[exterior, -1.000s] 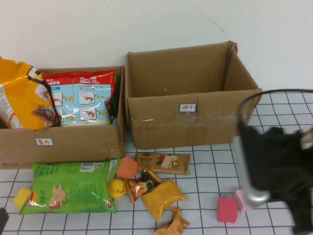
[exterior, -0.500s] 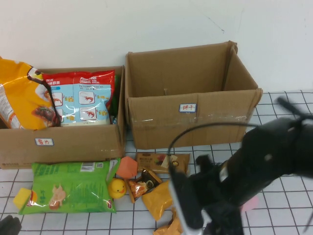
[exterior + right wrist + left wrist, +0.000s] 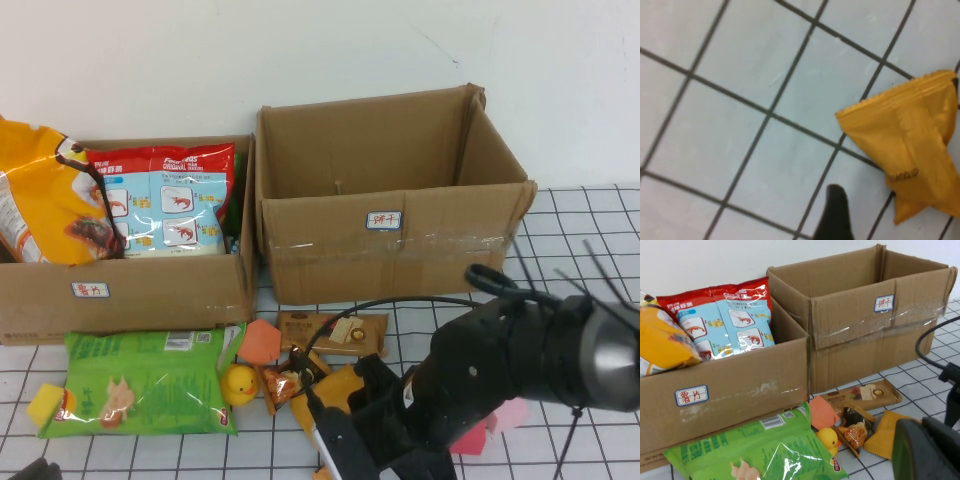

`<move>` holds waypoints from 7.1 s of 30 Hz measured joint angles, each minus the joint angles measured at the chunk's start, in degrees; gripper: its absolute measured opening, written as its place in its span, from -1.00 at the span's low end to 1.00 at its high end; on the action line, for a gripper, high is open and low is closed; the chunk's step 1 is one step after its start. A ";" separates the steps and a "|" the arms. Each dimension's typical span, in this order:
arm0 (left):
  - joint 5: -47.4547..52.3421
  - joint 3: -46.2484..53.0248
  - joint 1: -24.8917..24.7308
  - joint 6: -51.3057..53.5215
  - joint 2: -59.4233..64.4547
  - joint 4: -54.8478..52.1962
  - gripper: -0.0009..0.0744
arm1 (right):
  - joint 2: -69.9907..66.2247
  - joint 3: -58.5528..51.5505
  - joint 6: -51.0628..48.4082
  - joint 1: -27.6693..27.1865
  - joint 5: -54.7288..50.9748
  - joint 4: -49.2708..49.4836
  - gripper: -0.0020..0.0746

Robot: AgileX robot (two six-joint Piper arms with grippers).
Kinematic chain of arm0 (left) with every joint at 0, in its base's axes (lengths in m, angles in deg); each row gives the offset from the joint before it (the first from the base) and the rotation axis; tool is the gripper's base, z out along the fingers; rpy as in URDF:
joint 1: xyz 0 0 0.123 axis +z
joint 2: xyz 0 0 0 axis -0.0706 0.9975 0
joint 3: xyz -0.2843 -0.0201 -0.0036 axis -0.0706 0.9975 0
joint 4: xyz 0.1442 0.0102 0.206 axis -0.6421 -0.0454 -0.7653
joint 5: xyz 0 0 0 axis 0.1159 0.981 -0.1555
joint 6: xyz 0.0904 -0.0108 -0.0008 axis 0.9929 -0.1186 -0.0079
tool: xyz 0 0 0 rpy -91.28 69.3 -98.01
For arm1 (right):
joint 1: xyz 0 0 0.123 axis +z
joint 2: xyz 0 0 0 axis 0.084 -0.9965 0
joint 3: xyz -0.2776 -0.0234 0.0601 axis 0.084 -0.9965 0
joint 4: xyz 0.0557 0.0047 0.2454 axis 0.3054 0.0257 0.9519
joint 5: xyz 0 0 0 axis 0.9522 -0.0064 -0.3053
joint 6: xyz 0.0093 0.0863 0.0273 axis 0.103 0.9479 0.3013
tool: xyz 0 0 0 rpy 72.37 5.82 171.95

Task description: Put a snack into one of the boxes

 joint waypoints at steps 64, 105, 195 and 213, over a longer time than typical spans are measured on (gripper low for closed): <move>0.34 0.00 0.00 -0.02 0.00 3.00 -0.98 | 1.00 25.30 33.25 -16.30 17.79 13.62 -0.90; -0.38 0.00 0.00 -0.13 0.00 2.88 -0.98 | -2.97 33.98 8.80 -6.43 -42.08 7.35 -0.95; -2.66 4.26 0.00 -3.98 0.00 6.07 -0.98 | 23.88 38.47 40.24 -28.04 -33.49 23.16 -0.93; -2.12 4.40 0.00 -4.06 0.00 6.07 -0.98 | 79.06 -18.28 36.37 -28.04 -2.65 23.12 -0.94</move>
